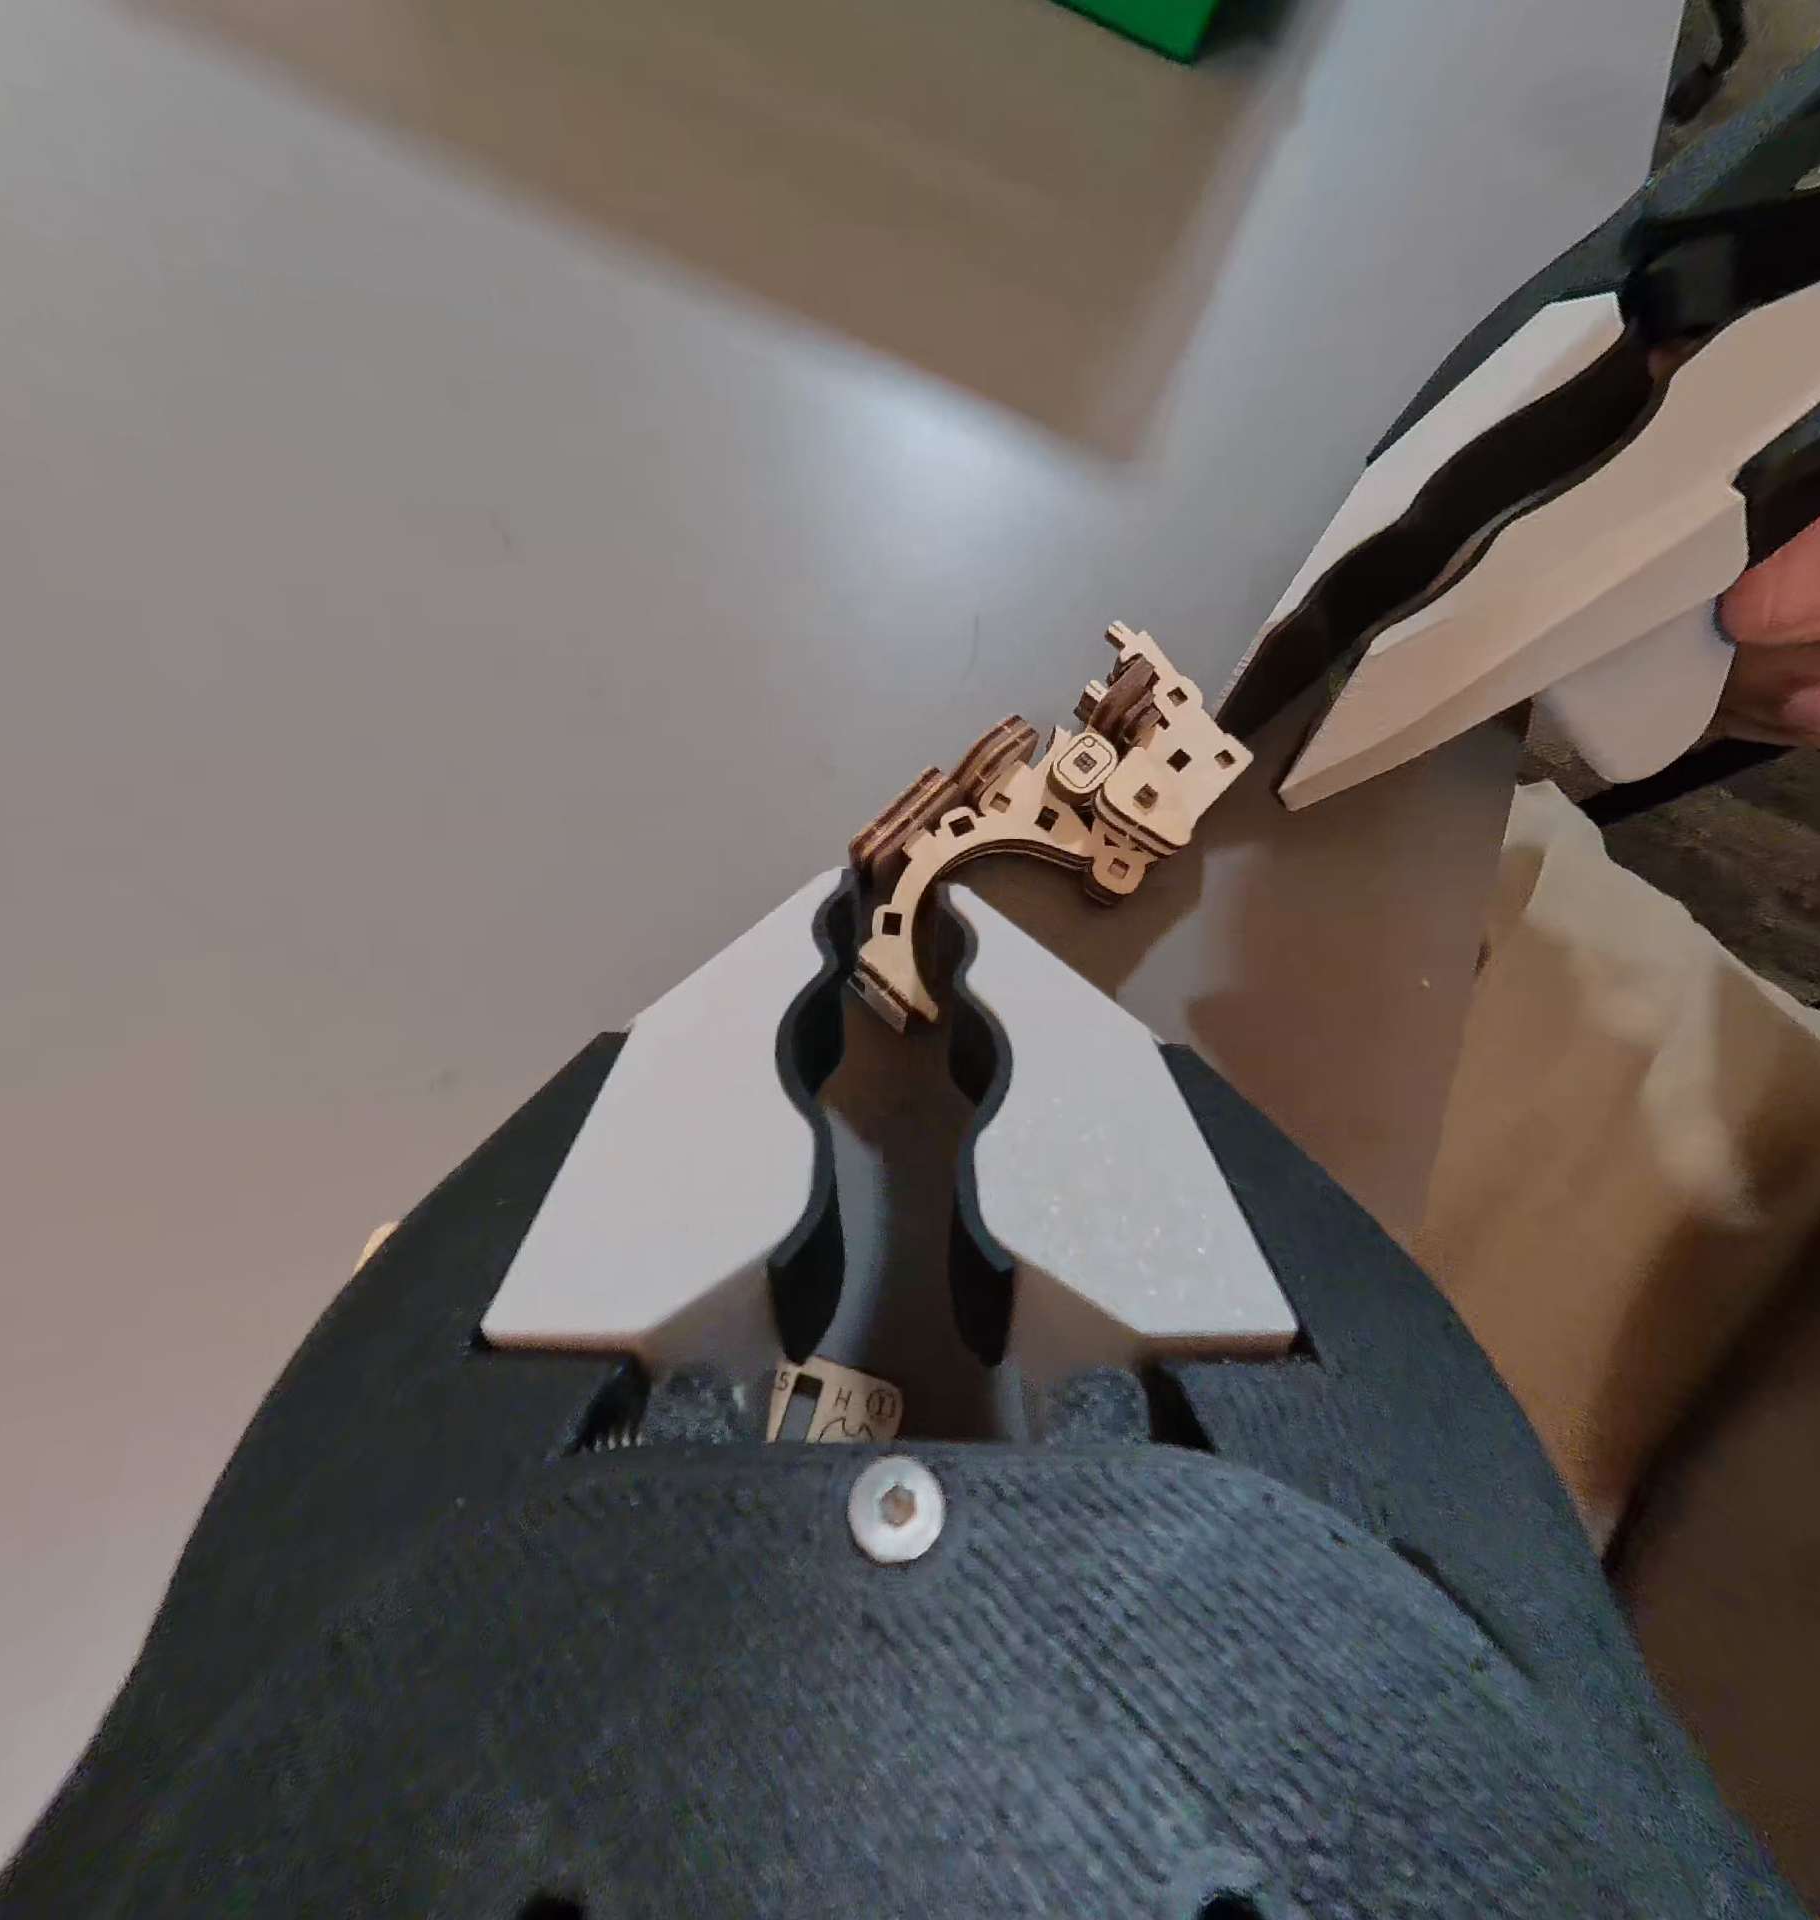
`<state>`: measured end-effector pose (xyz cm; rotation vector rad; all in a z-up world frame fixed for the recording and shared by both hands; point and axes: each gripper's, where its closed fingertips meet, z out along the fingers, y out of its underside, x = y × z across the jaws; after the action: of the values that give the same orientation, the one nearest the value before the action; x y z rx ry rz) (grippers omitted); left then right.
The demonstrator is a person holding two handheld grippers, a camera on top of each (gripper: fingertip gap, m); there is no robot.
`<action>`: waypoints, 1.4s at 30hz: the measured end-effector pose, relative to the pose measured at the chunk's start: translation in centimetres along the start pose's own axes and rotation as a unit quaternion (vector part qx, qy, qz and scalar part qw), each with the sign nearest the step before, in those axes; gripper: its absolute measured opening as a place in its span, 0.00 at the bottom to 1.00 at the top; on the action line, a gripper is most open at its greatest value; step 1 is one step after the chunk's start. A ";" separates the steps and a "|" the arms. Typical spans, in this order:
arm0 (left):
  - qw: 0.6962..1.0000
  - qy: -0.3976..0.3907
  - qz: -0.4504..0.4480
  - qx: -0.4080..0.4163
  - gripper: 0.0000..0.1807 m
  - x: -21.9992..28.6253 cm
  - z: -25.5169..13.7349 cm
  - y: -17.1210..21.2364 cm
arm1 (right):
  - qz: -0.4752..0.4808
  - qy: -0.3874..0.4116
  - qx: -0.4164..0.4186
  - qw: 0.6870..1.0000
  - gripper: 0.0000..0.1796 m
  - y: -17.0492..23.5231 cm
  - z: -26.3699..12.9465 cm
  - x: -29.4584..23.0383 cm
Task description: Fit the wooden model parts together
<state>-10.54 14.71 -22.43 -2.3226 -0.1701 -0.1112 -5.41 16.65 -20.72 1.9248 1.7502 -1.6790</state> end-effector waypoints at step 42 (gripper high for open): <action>0.895 0.105 -0.196 0.387 0.05 2.2 -7.5 -8.5 | -0.142 -0.034 0.272 0.951 0.24 -6.4 -4.2 -8.8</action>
<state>-9.96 15.25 -10.91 -1.4425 -0.4787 -0.4148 -5.28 15.66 -9.07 1.8103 1.7327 -2.5214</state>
